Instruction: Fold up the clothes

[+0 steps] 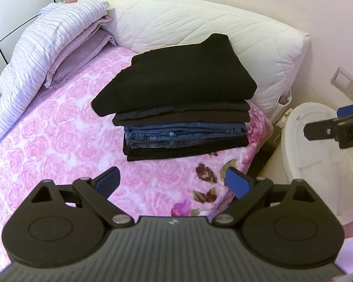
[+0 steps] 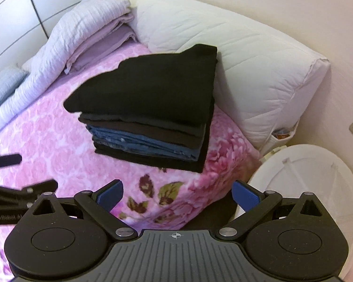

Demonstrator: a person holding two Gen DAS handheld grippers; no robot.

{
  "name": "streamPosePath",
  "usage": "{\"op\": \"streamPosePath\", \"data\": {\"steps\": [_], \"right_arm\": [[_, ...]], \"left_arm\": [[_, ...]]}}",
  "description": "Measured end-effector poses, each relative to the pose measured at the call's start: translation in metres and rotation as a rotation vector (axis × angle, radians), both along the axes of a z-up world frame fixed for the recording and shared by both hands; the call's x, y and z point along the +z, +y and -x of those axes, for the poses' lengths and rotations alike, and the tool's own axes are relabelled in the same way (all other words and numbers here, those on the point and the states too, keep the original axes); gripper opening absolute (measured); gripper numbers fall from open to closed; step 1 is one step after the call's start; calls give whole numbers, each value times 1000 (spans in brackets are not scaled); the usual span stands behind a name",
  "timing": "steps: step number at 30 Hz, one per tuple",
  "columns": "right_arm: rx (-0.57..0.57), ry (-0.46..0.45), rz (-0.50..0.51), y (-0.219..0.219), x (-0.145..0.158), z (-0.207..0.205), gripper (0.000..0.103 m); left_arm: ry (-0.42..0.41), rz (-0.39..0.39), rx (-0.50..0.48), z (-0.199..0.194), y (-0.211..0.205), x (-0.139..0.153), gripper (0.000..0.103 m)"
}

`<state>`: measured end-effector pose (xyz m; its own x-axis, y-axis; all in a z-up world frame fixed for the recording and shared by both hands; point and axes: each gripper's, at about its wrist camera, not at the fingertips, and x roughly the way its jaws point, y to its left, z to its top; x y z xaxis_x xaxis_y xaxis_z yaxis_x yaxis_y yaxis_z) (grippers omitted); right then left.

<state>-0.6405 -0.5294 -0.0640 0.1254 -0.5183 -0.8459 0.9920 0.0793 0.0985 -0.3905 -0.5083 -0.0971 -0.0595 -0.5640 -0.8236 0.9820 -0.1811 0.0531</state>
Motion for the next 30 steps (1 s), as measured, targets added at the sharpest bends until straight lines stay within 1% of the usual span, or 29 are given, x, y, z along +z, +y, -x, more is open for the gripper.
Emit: {"op": "streamPosePath", "data": {"steps": [3,12,14,17,25,30], "right_arm": [[-3,13,12,7,5,-16,102],[21,12,59,23,17,-61,101],[32,10,68,26,19,-68,101],[38,9,77,29,21,-76,101],[16,13,114,37,31,-81,101],[-12,28,129,45,34,-77,101]], "left_arm": [[19,9,6,-11,10,4,94],[49,54,37,-48,36,17,92],[51,55,54,-54,39,19,92],[77,55,70,-62,41,23,91],[124,57,83,-61,38,30,91],[103,40,77,-50,33,28,91]]}}
